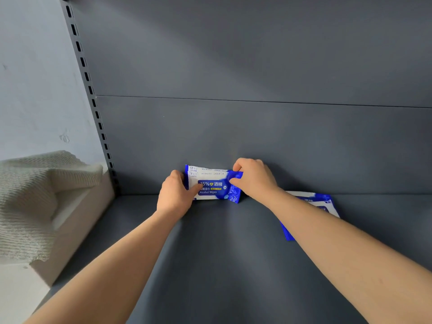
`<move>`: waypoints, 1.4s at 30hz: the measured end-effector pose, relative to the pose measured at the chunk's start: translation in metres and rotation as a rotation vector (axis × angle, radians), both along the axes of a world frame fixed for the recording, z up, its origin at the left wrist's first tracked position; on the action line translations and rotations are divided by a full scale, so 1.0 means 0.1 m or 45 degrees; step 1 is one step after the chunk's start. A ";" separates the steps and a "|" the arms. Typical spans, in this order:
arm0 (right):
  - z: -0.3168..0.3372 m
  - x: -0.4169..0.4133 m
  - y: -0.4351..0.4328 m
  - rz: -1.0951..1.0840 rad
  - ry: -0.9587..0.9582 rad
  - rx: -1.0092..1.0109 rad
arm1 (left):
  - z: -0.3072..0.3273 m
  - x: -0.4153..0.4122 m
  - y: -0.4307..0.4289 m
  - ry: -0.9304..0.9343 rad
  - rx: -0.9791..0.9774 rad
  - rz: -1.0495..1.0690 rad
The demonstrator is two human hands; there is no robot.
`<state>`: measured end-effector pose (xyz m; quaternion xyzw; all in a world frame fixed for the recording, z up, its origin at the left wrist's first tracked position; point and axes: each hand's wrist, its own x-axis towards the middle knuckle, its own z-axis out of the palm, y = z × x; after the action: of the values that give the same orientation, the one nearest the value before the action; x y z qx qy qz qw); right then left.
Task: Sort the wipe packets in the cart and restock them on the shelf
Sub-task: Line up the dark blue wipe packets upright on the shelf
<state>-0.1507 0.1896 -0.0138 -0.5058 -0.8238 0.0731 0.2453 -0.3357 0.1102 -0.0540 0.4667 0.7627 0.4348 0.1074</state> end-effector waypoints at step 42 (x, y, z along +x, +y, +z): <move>0.11 2.04 0.15 0.132 0.453 -0.844 | 0.24 1.78 0.04 -0.336 -0.307 -0.533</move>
<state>0.0531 0.2046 -0.0024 -0.4947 -0.7244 0.4349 0.2035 -0.1576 0.1139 -0.0302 0.5374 0.6751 0.3664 0.3482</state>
